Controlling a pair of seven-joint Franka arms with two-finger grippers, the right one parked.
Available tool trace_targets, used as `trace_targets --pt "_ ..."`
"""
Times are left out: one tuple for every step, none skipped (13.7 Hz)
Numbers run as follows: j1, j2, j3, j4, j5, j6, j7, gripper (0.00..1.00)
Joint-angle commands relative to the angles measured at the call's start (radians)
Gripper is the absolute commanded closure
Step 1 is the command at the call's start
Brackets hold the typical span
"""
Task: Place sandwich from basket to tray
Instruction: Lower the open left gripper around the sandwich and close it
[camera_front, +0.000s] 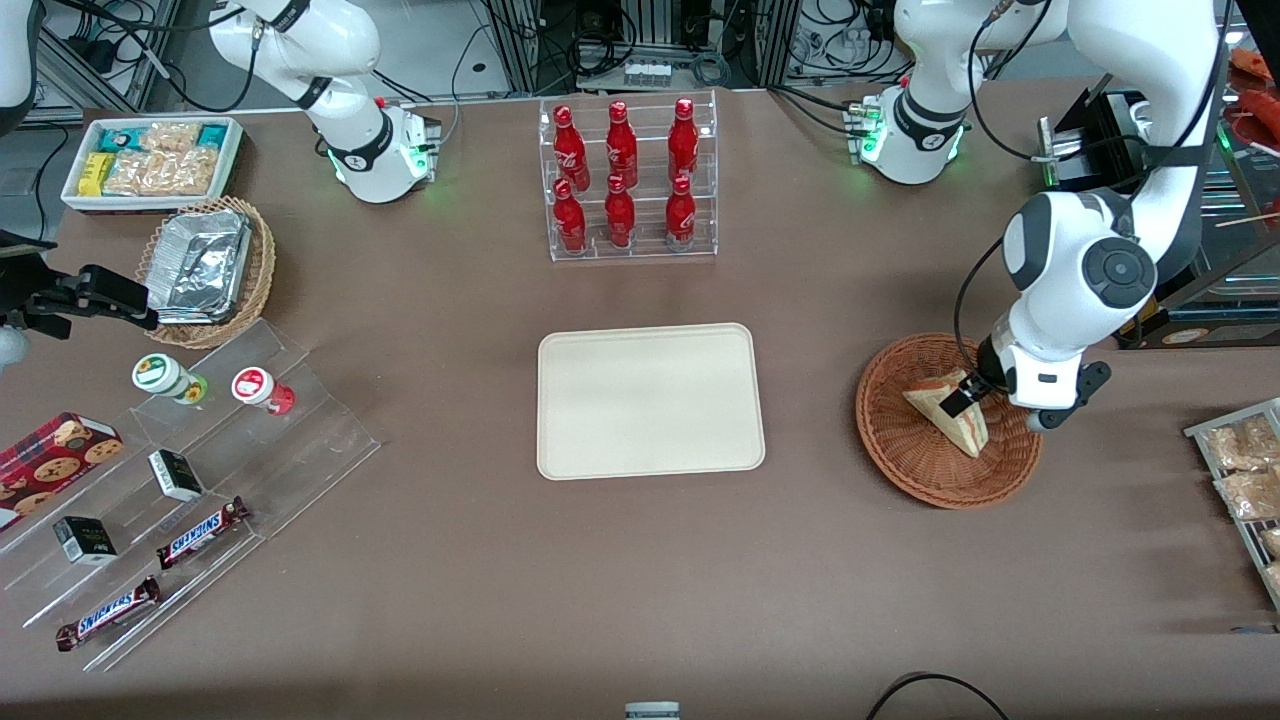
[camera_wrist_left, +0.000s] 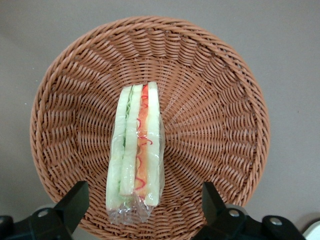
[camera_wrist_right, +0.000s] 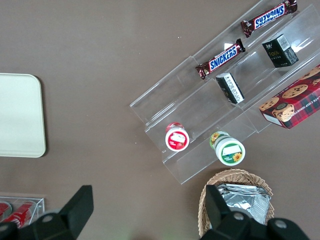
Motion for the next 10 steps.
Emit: trace_targets --pt "-0.008 0.015 0.003 -0.006 0.016 0.022 -0.022 0.00" --pt "-0.007 0.022 0.004 -0.006 0.017 0.022 -0.021 0.00" --pt "-0.008 0.027 0.003 -0.006 0.017 0.023 -0.019 0.00" --pt "-0.008 0.036 0.003 -0.006 0.017 0.023 -0.019 0.00" --pt "-0.007 0.039 0.003 -0.006 0.017 0.025 -0.019 0.00" --pt "-0.007 0.049 0.003 -0.009 0.017 0.034 -0.019 0.00" --pt "-0.007 0.053 0.003 -0.016 0.017 0.048 -0.021 0.00" --pt "-0.007 0.058 0.003 -0.021 0.017 0.061 -0.019 0.00" --pt "-0.007 0.067 0.003 -0.021 0.017 0.069 -0.019 0.00" --pt "-0.005 0.073 0.003 -0.021 0.017 0.071 -0.021 0.00"
